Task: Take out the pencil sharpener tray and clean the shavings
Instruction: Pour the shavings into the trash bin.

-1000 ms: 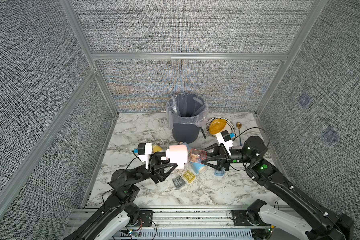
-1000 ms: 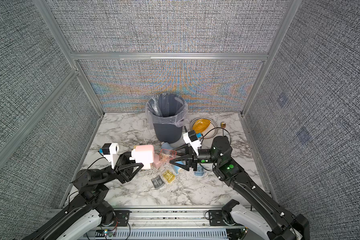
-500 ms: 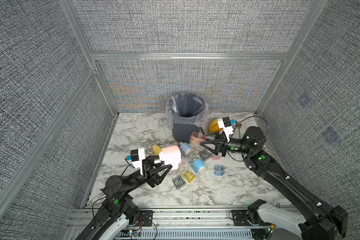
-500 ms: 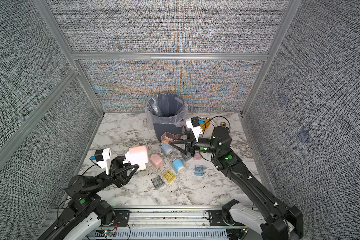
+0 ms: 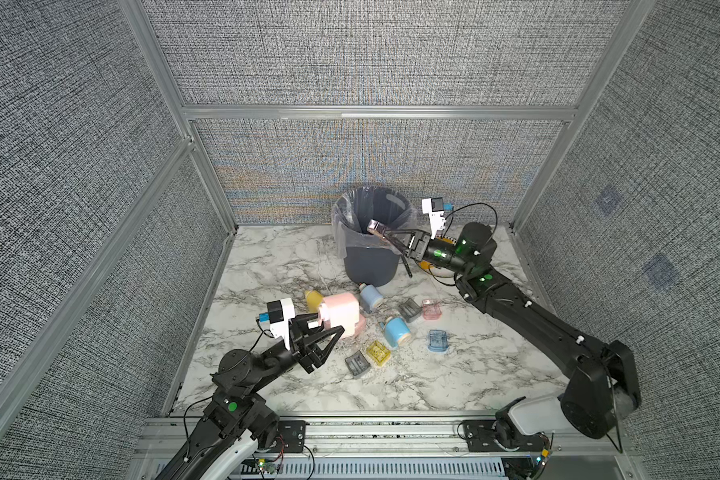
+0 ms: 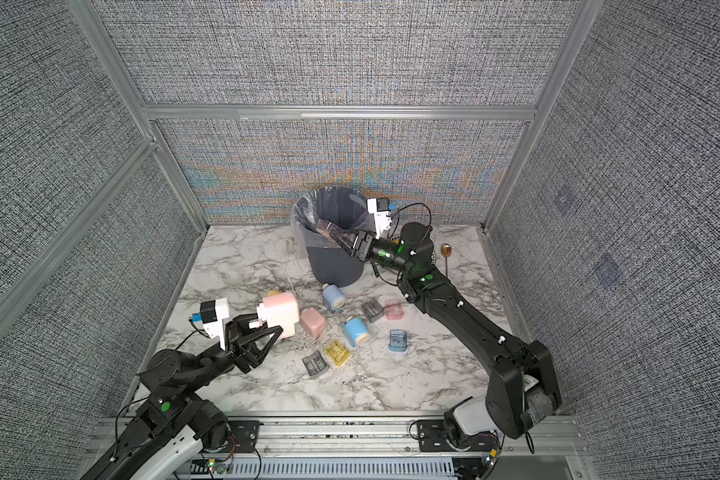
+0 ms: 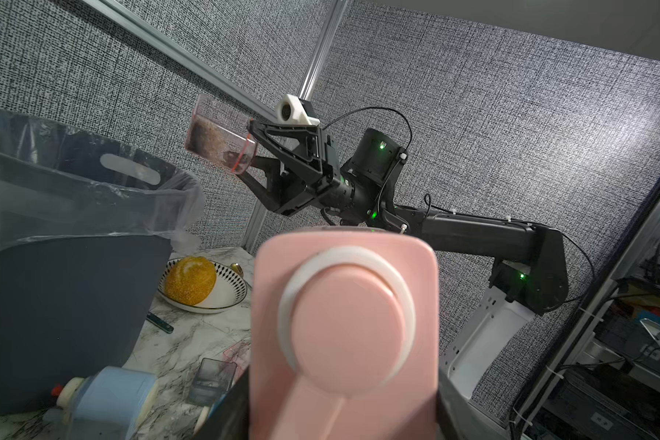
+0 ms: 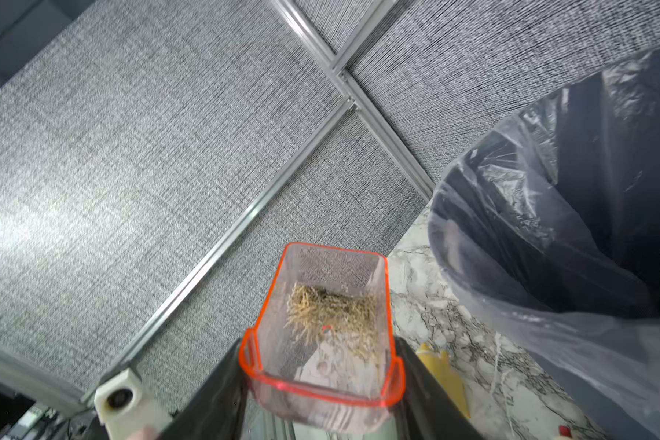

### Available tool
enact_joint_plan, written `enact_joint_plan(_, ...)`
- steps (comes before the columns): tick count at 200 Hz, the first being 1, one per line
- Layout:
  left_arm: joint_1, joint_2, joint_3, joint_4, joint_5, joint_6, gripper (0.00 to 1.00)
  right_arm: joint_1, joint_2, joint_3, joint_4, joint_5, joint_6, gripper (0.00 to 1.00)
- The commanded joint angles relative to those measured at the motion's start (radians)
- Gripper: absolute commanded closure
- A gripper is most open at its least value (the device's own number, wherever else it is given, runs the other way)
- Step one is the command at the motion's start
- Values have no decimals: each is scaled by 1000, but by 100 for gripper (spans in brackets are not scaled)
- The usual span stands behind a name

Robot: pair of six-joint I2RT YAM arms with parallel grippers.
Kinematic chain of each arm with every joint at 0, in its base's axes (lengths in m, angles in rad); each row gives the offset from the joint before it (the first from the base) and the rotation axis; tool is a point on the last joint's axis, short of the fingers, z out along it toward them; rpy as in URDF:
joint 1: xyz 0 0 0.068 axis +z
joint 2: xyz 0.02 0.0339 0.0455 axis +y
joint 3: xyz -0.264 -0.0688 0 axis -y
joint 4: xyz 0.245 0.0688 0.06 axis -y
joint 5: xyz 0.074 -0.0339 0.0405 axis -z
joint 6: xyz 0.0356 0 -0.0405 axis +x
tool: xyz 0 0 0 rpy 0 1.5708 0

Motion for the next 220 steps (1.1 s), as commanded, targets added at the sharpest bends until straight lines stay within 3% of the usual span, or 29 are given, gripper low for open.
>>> enact_joint_plan(1, 1, 7, 5, 52, -3, 18, 100, 3, 55, 60, 12, 109, 190, 54)
enact_joint_plan(65, 1, -8, 5, 49, 0, 15, 100, 59, 246, 291, -120, 239, 609, 54)
enact_joint_plan(109, 1, -6, 22, 37, 10, 11, 100, 79, 275, 266, -141, 323, 915, 63)
enact_joint_plan(188, 1, -6, 10, 56, 5, -6, 100, 87, 271, 348, -131, 367, 1103, 62)
enact_joint_plan(220, 1, -11, 15, 48, 0, -6, 100, 89, 230, 254, -97, 416, 1198, 62)
